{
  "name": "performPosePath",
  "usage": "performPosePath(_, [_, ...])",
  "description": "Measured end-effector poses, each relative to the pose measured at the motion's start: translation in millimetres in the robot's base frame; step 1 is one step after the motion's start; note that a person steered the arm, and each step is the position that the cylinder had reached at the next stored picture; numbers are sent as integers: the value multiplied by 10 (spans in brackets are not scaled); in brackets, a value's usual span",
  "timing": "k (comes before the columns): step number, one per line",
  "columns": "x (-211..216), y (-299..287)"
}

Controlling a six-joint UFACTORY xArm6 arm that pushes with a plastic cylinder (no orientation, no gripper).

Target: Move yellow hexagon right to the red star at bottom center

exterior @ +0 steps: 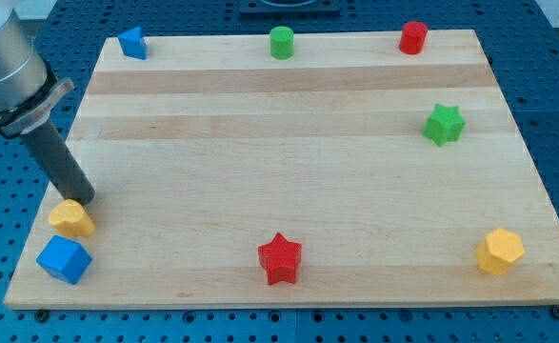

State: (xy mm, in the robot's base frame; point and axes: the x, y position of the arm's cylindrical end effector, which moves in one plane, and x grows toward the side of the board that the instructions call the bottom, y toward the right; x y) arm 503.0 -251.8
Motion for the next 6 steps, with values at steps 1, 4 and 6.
performPosePath(1, [76,0])
performPosePath(4, [-281,280])
performPosePath(6, [-570,1983])
